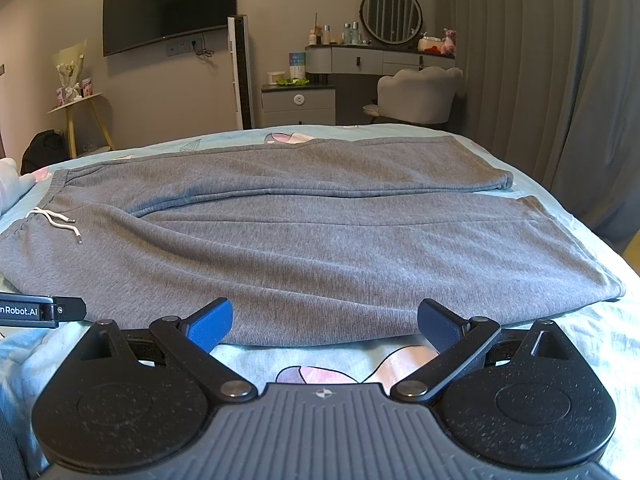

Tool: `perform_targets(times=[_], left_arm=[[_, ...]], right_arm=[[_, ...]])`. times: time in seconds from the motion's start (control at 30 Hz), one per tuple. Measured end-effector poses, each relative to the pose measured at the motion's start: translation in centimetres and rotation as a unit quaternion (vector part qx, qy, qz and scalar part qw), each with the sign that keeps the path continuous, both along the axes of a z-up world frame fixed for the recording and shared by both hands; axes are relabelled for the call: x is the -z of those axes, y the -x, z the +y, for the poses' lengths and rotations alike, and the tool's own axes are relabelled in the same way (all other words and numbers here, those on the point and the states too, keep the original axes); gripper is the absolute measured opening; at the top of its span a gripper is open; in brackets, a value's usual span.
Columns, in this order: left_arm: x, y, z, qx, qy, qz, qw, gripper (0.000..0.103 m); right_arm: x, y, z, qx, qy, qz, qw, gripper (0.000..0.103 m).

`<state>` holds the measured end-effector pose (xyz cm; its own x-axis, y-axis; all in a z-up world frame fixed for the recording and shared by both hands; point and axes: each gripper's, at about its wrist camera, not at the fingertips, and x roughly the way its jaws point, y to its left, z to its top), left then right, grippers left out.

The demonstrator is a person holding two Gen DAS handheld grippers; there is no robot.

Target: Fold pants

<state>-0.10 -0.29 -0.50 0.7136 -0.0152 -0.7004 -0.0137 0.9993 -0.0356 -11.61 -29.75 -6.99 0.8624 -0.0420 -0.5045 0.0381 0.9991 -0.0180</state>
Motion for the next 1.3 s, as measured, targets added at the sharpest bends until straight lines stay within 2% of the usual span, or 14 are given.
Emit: perform_targets(times=[1.3], left_arm=[[0.02, -0.11, 0.29, -0.008, 0.009, 0.008, 0.9999, 0.103]], right_arm=[[0.16, -0.01, -0.59, 0.018, -0.017, 0.006, 1.0, 0.099]])
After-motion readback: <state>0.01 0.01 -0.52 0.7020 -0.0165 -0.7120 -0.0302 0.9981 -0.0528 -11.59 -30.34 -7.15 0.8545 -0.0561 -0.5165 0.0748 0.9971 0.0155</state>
